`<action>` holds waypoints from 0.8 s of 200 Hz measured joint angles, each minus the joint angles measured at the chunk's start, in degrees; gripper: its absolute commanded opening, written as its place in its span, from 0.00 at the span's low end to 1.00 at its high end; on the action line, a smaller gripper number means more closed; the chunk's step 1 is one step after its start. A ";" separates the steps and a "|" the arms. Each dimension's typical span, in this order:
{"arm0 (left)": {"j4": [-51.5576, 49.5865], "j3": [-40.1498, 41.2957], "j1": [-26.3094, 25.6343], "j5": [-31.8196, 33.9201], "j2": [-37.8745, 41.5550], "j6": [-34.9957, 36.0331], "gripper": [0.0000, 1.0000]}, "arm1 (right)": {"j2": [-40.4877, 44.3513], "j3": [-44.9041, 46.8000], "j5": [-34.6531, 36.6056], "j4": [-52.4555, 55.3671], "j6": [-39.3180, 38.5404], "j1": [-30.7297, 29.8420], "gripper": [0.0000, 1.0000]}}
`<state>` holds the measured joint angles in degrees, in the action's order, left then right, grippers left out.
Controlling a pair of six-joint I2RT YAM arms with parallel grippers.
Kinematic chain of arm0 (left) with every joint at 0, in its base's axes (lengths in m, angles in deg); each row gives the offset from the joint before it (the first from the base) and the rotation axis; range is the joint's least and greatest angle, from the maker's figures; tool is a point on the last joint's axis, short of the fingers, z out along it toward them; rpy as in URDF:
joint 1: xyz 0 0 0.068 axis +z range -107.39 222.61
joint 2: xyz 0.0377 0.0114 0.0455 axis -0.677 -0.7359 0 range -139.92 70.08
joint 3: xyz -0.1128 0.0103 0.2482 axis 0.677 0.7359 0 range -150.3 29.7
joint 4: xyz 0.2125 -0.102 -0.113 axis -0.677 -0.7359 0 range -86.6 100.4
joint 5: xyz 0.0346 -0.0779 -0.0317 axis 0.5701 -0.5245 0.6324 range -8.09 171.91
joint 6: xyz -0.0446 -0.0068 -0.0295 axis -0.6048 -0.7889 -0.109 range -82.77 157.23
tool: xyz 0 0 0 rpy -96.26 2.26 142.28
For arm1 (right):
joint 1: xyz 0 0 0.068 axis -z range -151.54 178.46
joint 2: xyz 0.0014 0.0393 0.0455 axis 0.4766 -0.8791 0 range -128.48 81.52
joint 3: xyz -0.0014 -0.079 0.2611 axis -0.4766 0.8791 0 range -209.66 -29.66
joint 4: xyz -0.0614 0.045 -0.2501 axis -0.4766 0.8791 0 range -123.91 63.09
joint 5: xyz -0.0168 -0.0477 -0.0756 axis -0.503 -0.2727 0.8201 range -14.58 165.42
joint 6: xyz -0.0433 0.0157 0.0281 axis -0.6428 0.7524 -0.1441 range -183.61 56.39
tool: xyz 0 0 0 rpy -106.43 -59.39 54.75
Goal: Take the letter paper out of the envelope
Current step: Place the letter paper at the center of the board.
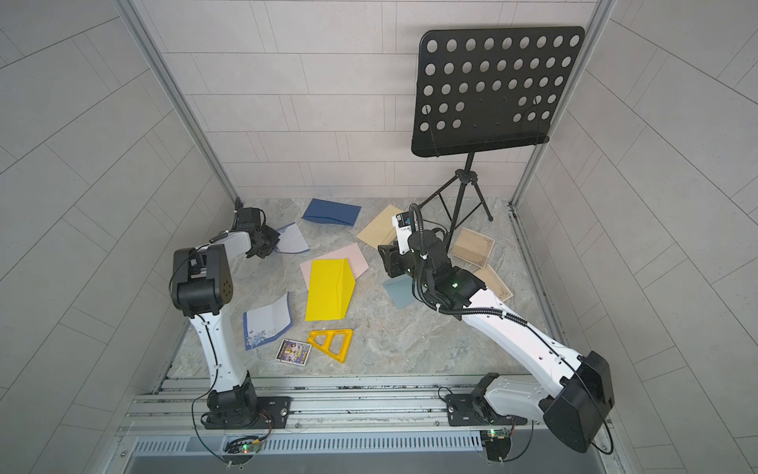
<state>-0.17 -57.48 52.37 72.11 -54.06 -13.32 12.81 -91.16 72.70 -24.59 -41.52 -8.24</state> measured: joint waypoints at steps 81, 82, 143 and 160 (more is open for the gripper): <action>-2.45 1.99 0.39 1.44 7.15 1.16 0.56 | -0.09 0.00 -0.87 0.07 0.98 0.13 0.49; -2.43 2.12 0.39 1.44 7.28 1.16 0.56 | -0.09 0.00 -0.90 0.09 1.01 0.13 0.49; -3.41 11.47 -0.50 -0.15 15.21 -0.81 0.64 | -0.96 0.00 0.42 1.51 7.13 2.84 0.51; -3.67 11.56 -2.51 -0.09 17.81 -1.75 0.64 | -1.73 0.00 1.53 2.97 11.32 4.98 0.52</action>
<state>-3.84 -45.91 49.86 72.02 -36.25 -15.06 11.08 -91.16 74.23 -21.62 -30.20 -3.26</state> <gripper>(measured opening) 0.638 0.510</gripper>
